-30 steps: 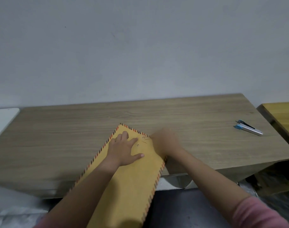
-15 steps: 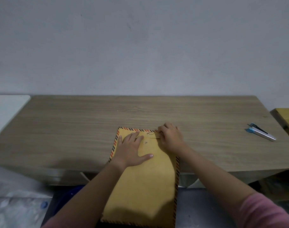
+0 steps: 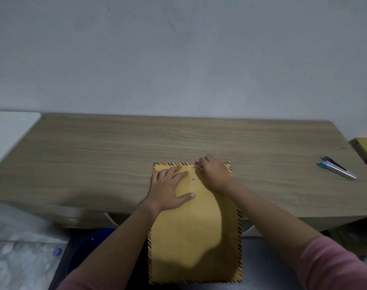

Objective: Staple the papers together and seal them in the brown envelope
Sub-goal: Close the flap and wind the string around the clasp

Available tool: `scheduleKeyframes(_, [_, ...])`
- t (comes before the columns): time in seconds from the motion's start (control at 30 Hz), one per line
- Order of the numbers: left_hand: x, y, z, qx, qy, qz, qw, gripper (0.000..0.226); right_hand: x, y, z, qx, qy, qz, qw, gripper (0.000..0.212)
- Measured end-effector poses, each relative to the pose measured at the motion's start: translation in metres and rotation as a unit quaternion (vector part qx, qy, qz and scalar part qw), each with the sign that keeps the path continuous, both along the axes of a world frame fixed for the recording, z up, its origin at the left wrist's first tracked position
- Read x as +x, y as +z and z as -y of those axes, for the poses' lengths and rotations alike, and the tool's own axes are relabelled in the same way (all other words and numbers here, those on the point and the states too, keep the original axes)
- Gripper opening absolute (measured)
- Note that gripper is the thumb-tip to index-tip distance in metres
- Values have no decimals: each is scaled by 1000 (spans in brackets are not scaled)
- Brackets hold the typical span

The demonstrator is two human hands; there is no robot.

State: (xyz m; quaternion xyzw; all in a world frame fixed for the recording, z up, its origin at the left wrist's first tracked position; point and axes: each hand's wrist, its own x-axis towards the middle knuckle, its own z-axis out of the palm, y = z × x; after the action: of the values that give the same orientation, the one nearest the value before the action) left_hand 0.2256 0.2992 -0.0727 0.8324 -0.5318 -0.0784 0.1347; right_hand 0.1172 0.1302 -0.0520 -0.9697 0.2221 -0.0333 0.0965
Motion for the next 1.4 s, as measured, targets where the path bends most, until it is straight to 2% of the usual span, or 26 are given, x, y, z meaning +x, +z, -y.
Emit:
scheduleKeyframes(0.17, [0, -3, 1, 3, 6, 6, 1000, 79, -9, 3, 3, -18, -7, -37, 999, 24])
scheduleKeyframes(0.33, [0, -3, 1, -1, 7, 8, 1000, 79, -29, 15, 16, 27, -36, -18, 999, 21])
scheduleKeyframes(0.47, [-1, -3, 2, 0, 10, 6, 1000, 81, -33, 21, 12, 39, 6, -12, 999, 14])
scheduleKeyframes(0.57, [-1, -3, 3, 11, 12, 10, 1000, 82, -33, 26, 12, 20, 39, -42, 998, 16])
scheduleKeyframes(0.73, [-1, -2, 3, -1, 11, 7, 1000, 81, -36, 35, 25, -83, 75, -127, 986, 23])
scheduleKeyframes(0.83, [0, -2, 3, 0, 6, 11, 1000, 81, -42, 41, 34, -112, 76, -145, 980, 24])
scheduleKeyframes(1.13, [4, -2, 11, 5, 21, 7, 1000, 84, -71, 45, 45, 13, -8, -29, 999, 23])
scheduleKeyframes(1.4, [4, -4, 10, 0, 20, 10, 1000, 84, -79, 35, 37, 85, -103, 5, 991, 23])
